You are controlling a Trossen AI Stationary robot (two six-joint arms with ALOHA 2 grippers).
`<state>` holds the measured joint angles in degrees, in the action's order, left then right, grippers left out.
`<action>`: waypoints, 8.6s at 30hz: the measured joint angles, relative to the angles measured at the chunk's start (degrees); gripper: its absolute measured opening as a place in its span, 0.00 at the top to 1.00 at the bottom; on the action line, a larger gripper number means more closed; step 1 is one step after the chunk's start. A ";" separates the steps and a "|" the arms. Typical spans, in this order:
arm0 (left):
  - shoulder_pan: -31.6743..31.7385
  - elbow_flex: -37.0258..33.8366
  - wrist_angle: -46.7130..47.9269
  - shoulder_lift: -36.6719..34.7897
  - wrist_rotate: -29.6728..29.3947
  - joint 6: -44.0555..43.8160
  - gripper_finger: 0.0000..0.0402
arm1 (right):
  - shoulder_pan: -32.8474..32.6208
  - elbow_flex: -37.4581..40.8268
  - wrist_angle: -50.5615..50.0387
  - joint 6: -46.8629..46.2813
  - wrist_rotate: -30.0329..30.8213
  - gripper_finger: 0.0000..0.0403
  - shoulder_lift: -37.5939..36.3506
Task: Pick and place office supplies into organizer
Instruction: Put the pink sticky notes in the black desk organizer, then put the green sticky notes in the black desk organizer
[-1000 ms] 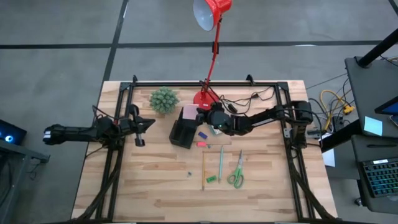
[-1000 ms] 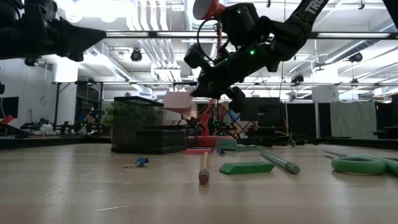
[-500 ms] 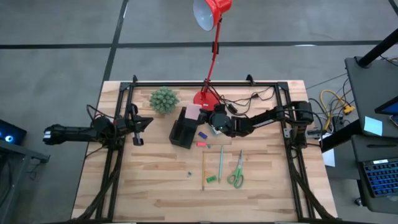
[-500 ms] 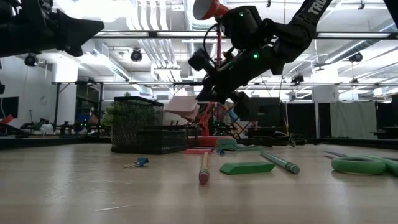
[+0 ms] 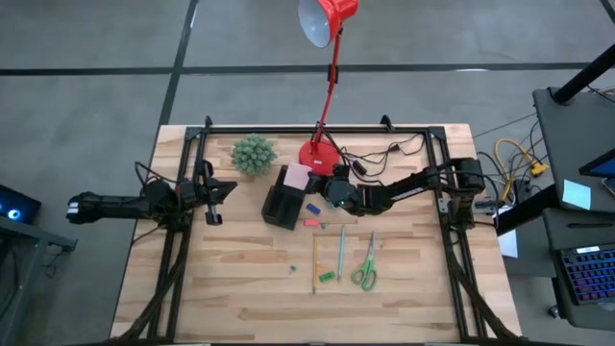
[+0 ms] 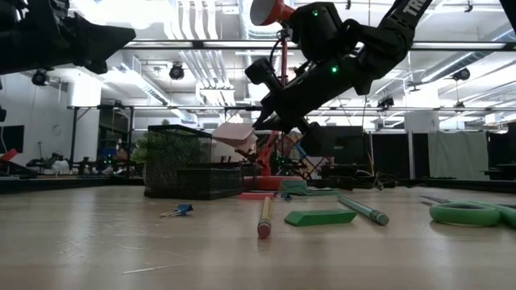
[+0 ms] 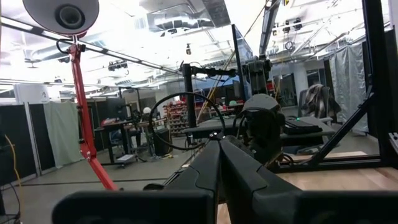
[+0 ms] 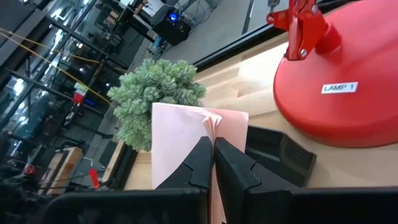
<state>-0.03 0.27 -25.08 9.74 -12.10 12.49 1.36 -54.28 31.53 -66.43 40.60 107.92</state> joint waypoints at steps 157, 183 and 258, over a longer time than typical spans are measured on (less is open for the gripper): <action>0.02 0.00 -0.37 0.24 -0.15 0.33 1.00 | 2.30 -6.29 -20.41 40.11 -15.69 0.98 4.12; 0.02 0.00 0.08 0.28 -0.15 0.13 1.00 | 4.14 -6.40 -15.74 39.93 -14.99 0.98 8.07; 0.00 0.00 0.48 1.01 -0.13 -0.07 1.00 | 5.18 -12.98 -24.04 41.67 -18.05 0.98 6.47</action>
<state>-0.03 0.27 -24.60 10.74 -12.23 12.43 6.54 -67.26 7.49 -24.76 22.55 114.39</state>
